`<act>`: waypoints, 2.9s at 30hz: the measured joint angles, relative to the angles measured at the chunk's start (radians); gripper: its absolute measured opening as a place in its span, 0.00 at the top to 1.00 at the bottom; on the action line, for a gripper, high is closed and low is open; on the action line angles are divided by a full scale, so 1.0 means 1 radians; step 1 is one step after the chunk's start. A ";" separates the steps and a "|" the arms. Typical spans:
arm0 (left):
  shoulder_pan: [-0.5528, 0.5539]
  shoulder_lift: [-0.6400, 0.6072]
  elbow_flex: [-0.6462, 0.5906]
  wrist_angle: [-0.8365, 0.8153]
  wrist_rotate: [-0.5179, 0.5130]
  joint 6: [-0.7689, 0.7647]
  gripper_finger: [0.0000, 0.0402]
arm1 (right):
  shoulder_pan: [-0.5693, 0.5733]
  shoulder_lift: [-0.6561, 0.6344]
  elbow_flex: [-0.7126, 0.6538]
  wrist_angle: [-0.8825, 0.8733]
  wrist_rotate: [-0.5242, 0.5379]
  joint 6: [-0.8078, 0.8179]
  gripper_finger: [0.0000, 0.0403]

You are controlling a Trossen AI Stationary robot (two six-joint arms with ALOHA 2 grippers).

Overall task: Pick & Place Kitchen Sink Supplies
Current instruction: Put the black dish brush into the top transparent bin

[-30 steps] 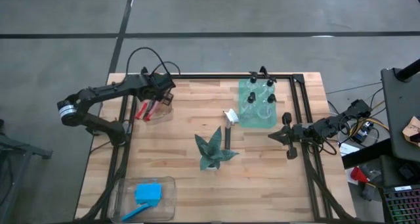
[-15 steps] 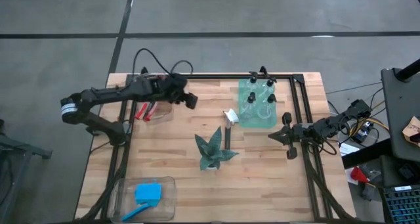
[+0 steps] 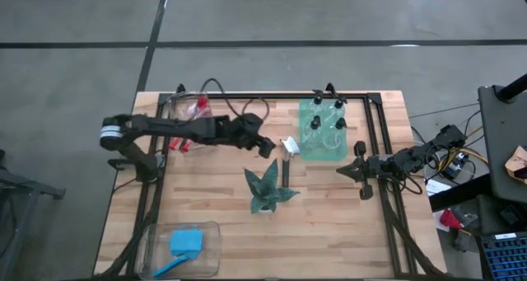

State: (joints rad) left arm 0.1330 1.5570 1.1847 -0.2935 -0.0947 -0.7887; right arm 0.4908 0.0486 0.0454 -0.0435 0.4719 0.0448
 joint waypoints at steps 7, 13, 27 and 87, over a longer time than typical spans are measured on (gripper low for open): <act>-0.028 0.166 0.117 -0.024 -0.001 -0.013 0.25 | 0.000 0.000 0.000 0.000 0.000 0.000 0.98; -0.031 0.294 0.222 -0.106 -0.012 -0.020 0.25 | 0.000 0.000 0.000 0.000 0.000 0.000 0.98; 0.012 0.273 0.377 -0.476 -0.058 0.161 0.26 | -0.001 -0.001 0.000 0.000 0.000 0.000 0.98; -0.115 -0.593 -0.550 0.240 -0.289 0.258 0.28 | -0.063 0.716 0.486 -0.149 -0.050 1.050 0.53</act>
State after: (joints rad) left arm 0.0185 0.9638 0.6346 -0.0532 -0.3833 -0.5304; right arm 0.4280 0.7643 0.5318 -0.1924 0.4218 1.0952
